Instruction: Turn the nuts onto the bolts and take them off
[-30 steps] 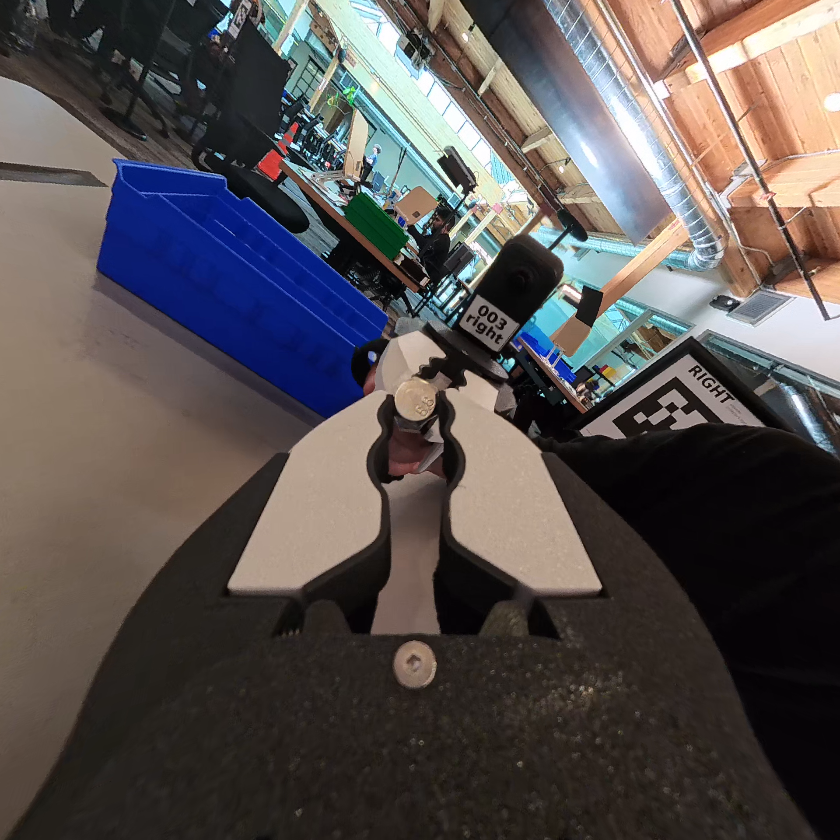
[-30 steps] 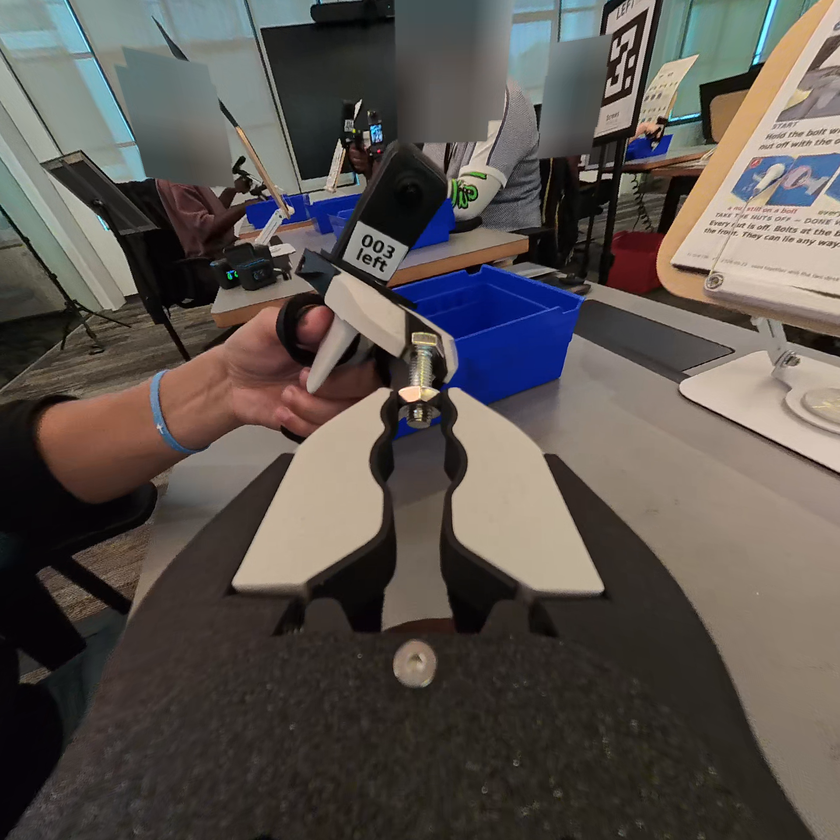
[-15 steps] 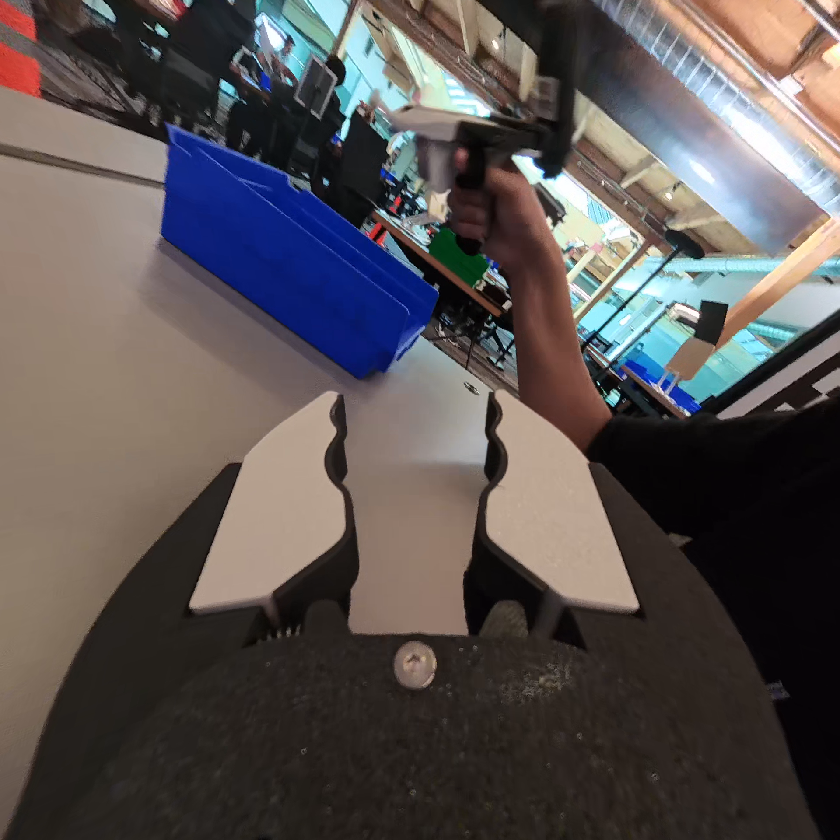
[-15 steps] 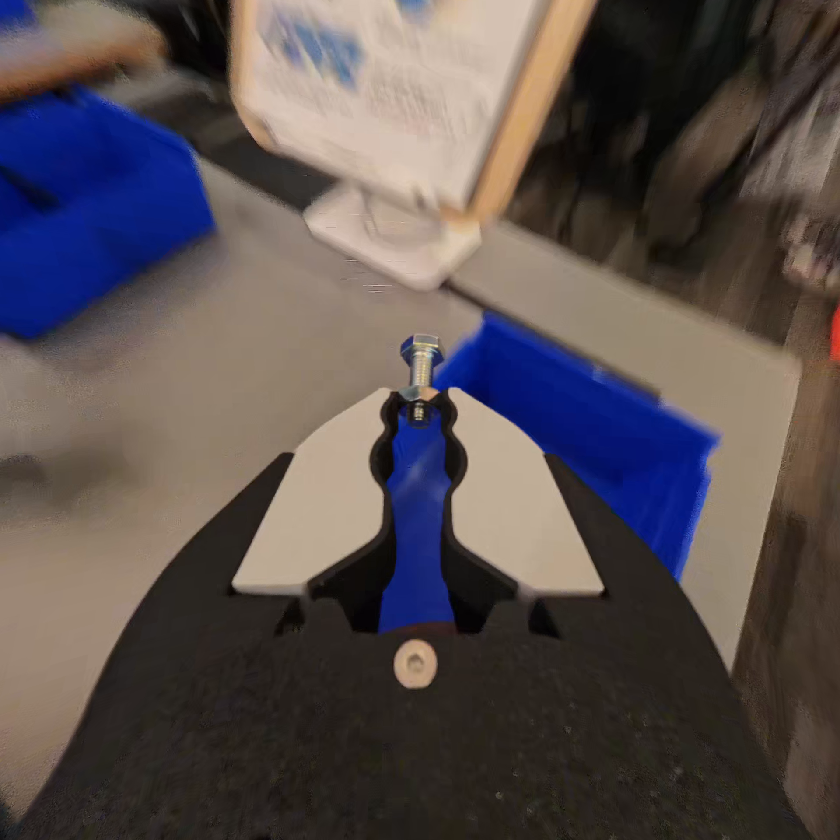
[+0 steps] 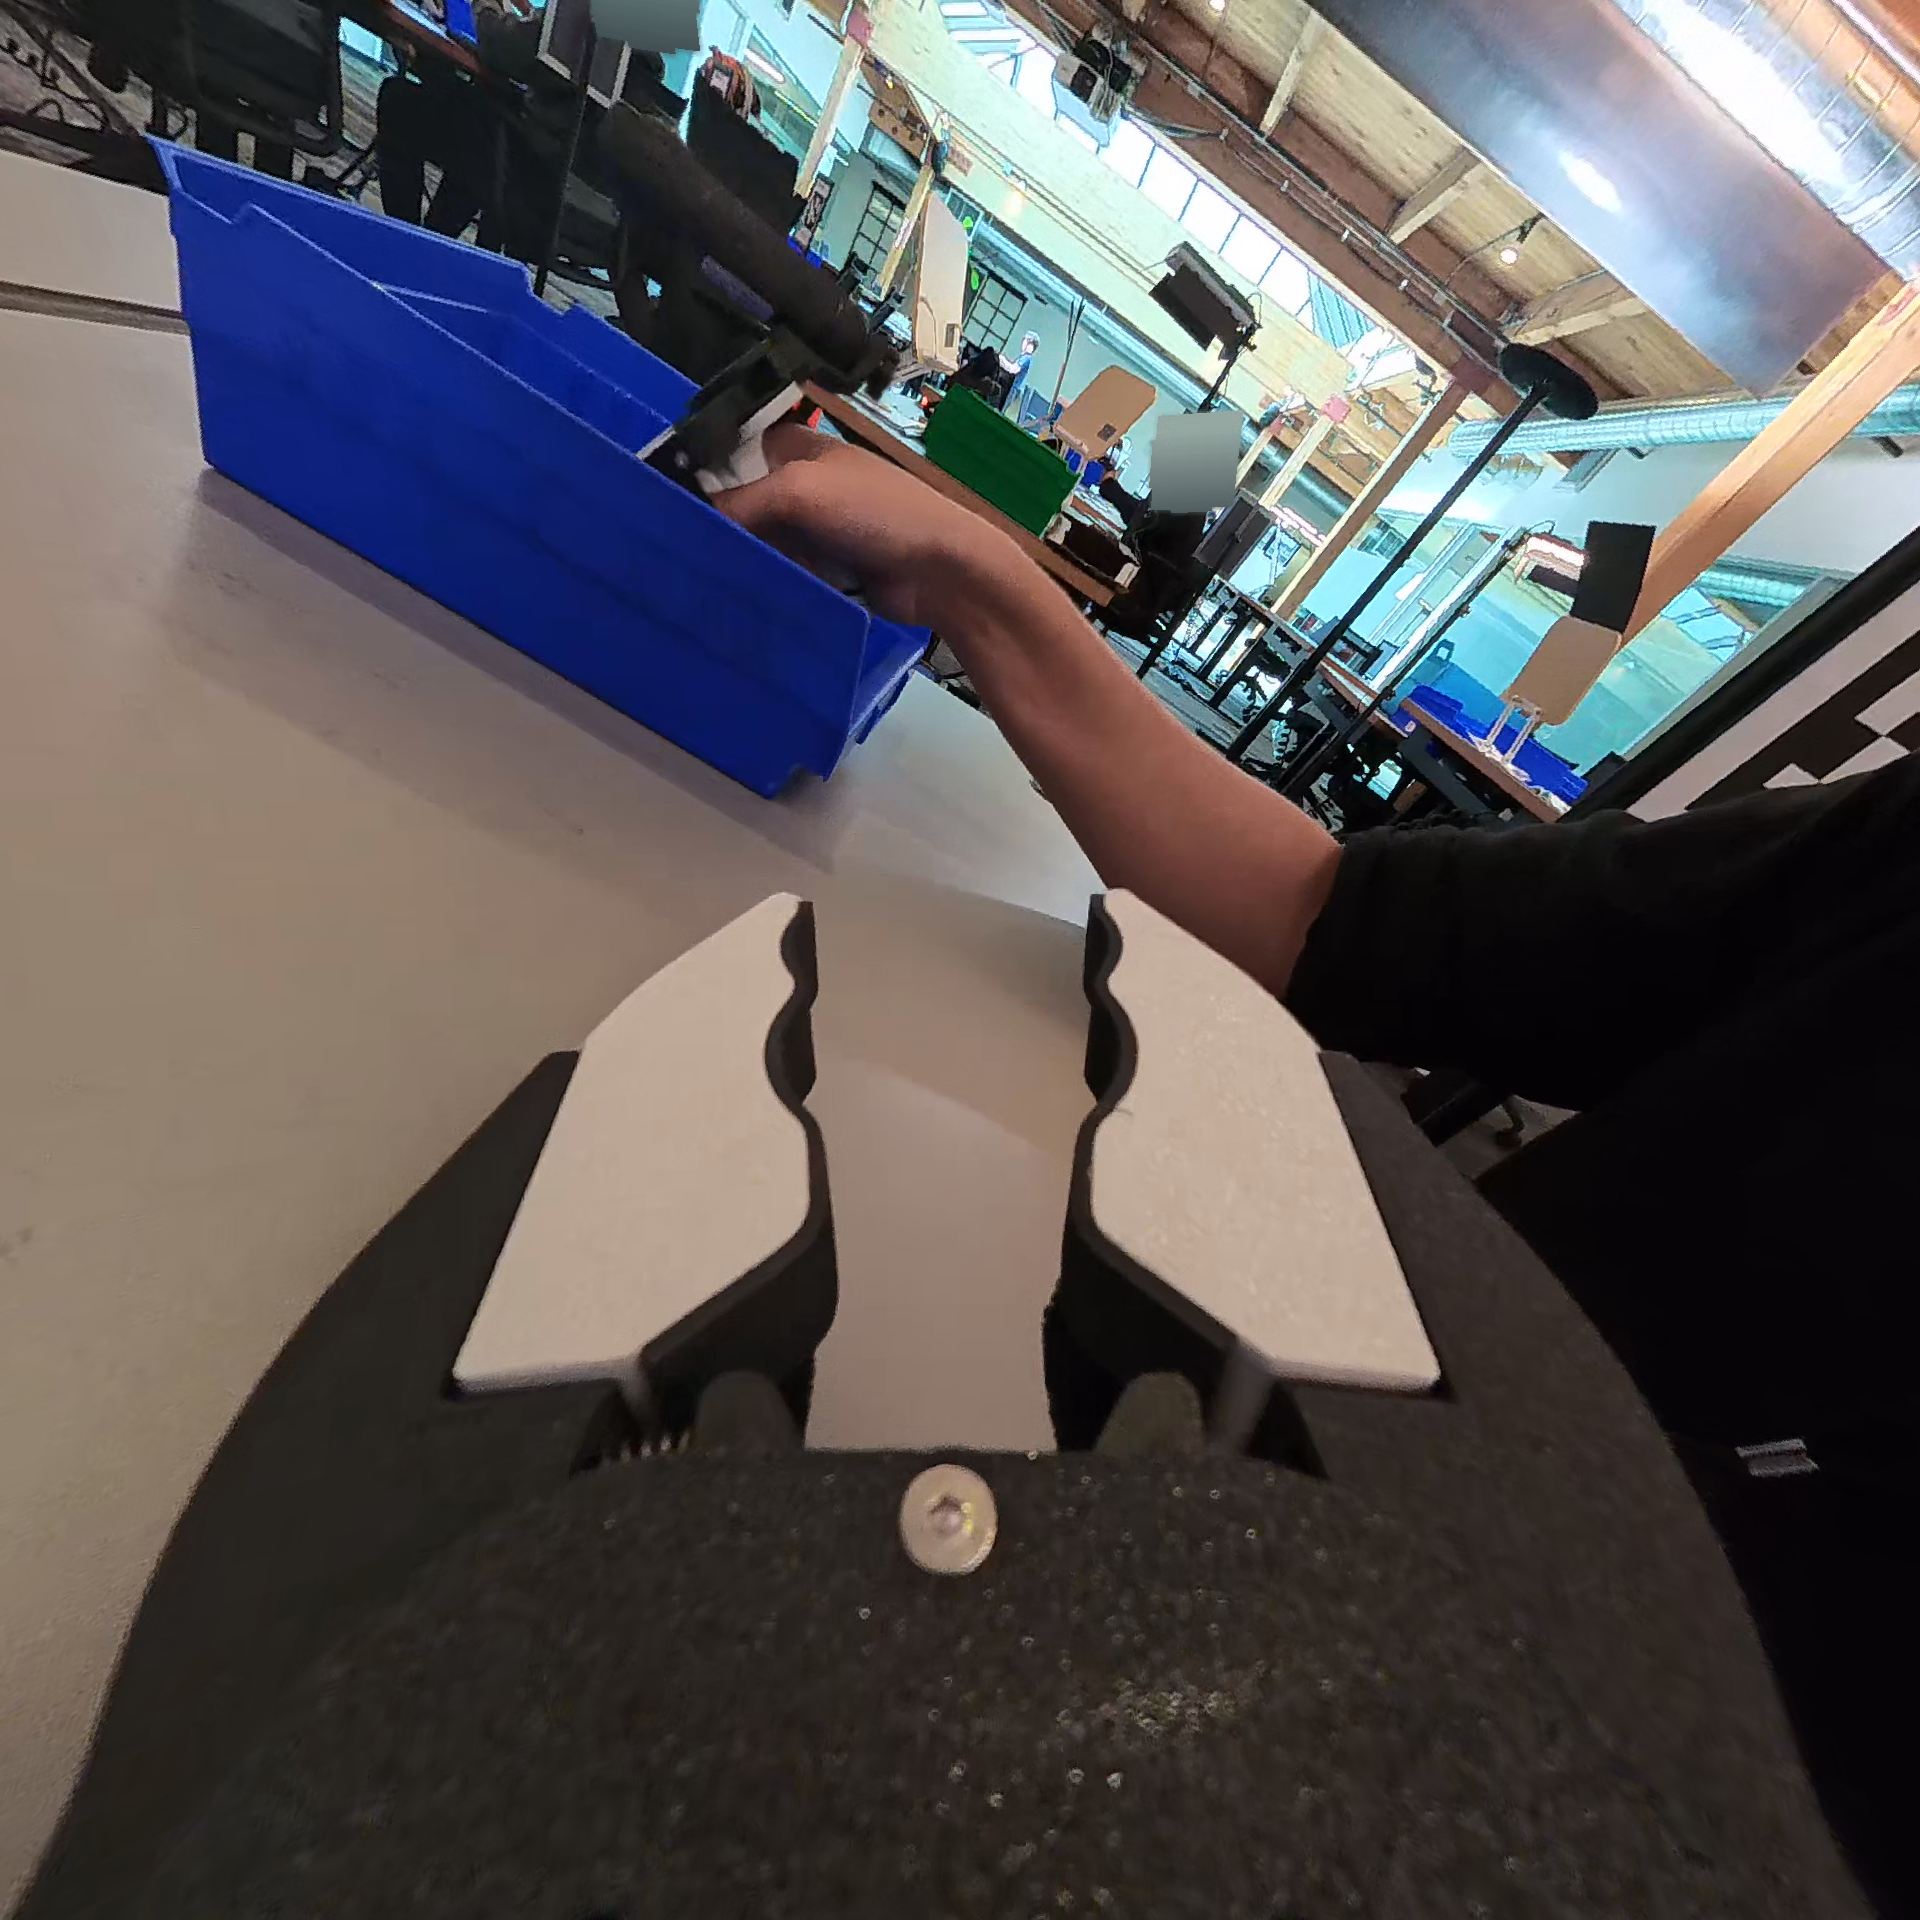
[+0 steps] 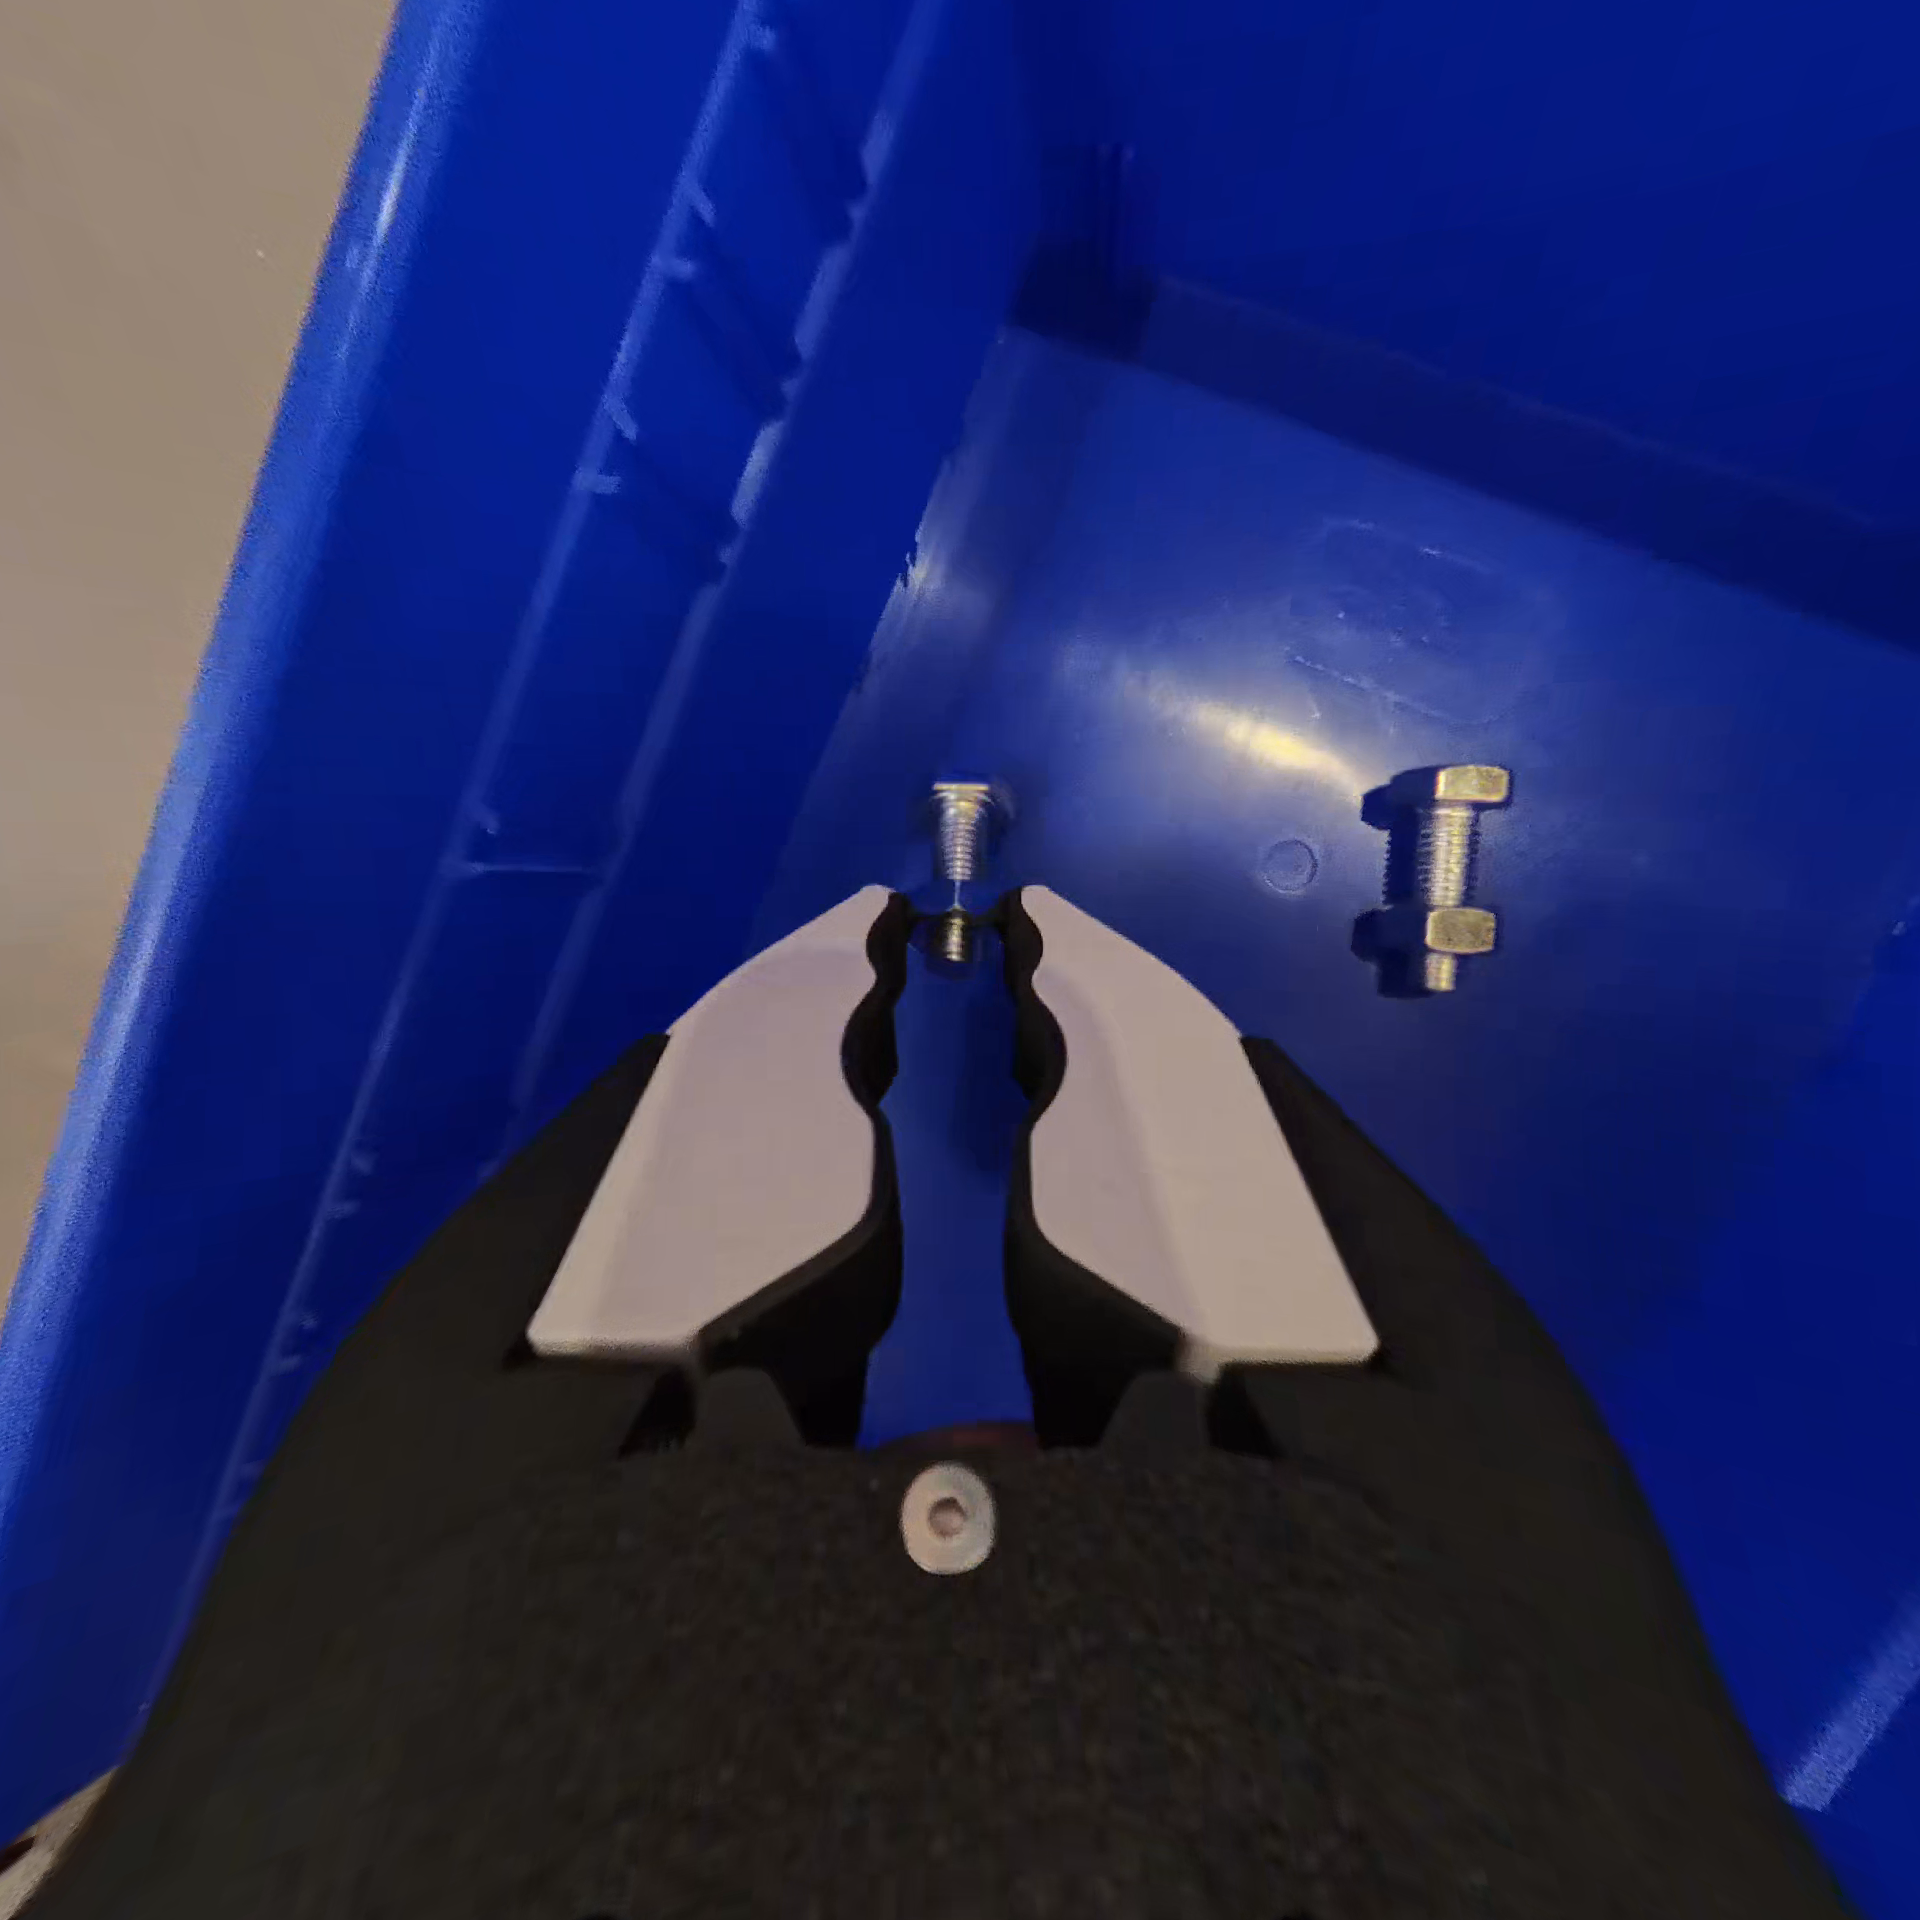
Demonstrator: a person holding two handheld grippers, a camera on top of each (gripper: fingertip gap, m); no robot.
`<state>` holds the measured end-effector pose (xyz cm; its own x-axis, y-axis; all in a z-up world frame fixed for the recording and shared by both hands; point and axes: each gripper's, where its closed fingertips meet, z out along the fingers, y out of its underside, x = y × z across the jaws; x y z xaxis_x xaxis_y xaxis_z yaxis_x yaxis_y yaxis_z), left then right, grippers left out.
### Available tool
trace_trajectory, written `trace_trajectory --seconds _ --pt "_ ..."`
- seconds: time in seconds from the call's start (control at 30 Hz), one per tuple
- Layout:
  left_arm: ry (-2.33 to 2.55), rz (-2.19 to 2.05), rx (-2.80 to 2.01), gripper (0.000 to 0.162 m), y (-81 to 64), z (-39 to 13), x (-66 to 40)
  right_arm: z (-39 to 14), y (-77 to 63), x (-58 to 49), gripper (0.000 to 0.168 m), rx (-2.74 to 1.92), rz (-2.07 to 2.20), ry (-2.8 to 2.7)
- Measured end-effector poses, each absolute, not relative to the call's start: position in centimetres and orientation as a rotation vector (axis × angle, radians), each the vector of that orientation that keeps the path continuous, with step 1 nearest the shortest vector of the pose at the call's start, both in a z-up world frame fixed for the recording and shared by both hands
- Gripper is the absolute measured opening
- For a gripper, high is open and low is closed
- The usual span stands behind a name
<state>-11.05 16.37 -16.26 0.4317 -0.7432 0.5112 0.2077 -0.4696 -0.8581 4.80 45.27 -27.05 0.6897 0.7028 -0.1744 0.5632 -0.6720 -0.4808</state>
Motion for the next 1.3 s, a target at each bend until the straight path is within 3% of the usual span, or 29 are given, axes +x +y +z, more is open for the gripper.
trace_trajectory --seconds 0.4,0.5,0.6,0.77,0.87,1.03,1.13,1.3 --pt "0.519 -1.111 -1.769 0.049 16.6 -17.4 -11.3 -28.2 45.2 5.7 0.019 -2.586 0.424 -0.95" --pt "0.524 -1.098 -1.773 0.049 16.5 -17.4 -11.2 -27.4 45.5 6.4 0.033 -2.571 0.379 -0.937" --pt "0.529 -1.066 -1.781 0.049 16.6 -17.4 -11.2 -22.2 45.5 7.3 0.037 -2.484 0.38 -0.876" --pt "0.54 -0.905 -1.815 0.049 17.3 -17.9 -12.2 -6.3 40.3 4.0 0.036 -1.987 0.581 -0.857" --pt "0.489 -0.782 -1.83 0.048 18.0 -18.1 -13.5 -2.4 33.5 -0.9 0.043 -1.733 0.842 -0.926" --pt "0.368 -0.565 -1.871 0.047 19.2 -18.4 -16.5 -9.9 22.9 -8.4 0.05 -1.601 1.151 -1.088" --pt "0.339 -0.524 -1.9 0.047 19.5 -18.8 -17.3 -15.3 19.9 -9.6 0.047 -1.506 1.009 -1.174" --pt "0.359 -0.54 -1.921 0.046 19.5 -19.2 -16.9 -18.4 18.0 -9.1 0.041 -1.412 0.804 -1.281"
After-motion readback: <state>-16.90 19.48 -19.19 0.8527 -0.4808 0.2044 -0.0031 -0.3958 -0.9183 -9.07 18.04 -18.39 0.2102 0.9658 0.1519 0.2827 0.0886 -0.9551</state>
